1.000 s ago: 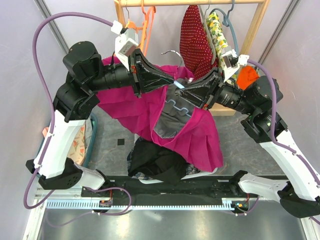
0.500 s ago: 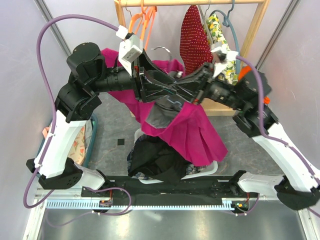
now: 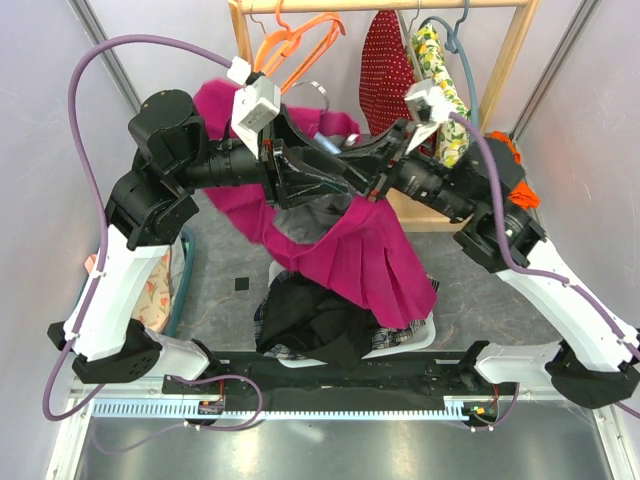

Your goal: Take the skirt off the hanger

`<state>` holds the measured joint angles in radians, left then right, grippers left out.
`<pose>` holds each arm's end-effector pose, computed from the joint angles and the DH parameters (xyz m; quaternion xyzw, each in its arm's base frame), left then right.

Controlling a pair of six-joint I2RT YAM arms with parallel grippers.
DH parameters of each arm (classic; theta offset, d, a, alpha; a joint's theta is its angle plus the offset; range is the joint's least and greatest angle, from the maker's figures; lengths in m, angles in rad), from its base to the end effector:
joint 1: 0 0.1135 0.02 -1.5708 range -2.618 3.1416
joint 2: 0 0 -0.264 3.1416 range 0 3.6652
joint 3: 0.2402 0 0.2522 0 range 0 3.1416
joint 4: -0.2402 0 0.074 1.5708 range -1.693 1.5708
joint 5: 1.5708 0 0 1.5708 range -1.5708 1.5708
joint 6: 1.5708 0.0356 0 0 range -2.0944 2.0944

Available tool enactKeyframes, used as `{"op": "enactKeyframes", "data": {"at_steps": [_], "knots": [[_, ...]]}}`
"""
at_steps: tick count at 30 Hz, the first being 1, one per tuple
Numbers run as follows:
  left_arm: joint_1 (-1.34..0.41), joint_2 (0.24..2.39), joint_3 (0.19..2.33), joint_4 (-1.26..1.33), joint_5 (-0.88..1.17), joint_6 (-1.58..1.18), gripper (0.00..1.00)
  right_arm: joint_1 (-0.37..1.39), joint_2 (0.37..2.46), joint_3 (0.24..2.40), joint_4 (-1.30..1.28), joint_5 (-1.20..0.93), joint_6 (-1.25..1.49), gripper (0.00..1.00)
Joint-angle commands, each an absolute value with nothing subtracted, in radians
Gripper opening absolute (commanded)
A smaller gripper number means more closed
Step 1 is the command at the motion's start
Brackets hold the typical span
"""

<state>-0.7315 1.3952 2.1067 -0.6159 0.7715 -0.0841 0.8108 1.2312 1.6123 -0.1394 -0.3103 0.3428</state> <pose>0.1466 -0.1650 0.5883 0.4622 0.5022 -0.5042 0.5291 0.1588 0.1828 0.5351 -0.2596 0.5645 0.5040 0.5999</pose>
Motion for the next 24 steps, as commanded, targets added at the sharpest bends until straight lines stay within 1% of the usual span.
{"op": "enactKeyframes", "data": {"at_steps": [1, 7, 12, 19, 21, 22, 24], "knots": [[-0.749, 1.373, 2.098, -0.638, 0.834, -0.087, 0.45, 0.810, 1.143, 1.689, 0.123, -0.156, 0.278, 0.00], [-0.765, 1.351, 2.043, -0.617, 0.862, -0.150, 0.45, 0.819, 1.173, 1.723, 0.124, -0.167, 0.287, 0.00], [-0.782, 1.342, 1.927, -0.607, 0.862, -0.152, 0.51, 0.833, 1.186, 1.726, 0.141, -0.176, 0.285, 0.00], [-0.874, 1.442, 1.989, -0.626, 0.815, -0.106, 0.53, 0.850, 1.186, 1.712, 0.135, -0.192, 0.268, 0.00], [-0.903, 1.469, 2.034, -0.644, 0.785, -0.069, 0.49, 0.853, 1.178, 1.701, 0.132, -0.187, 0.258, 0.00], [-0.943, 1.494, 2.064, -0.666, 0.772, -0.054, 0.44, 0.854, 1.177, 1.700, 0.127, -0.180, 0.253, 0.00], [-0.994, 1.517, 2.100, -0.692, 0.723, -0.003, 0.39, 0.856, 1.178, 1.697, 0.109, -0.157, 0.238, 0.00]]}}
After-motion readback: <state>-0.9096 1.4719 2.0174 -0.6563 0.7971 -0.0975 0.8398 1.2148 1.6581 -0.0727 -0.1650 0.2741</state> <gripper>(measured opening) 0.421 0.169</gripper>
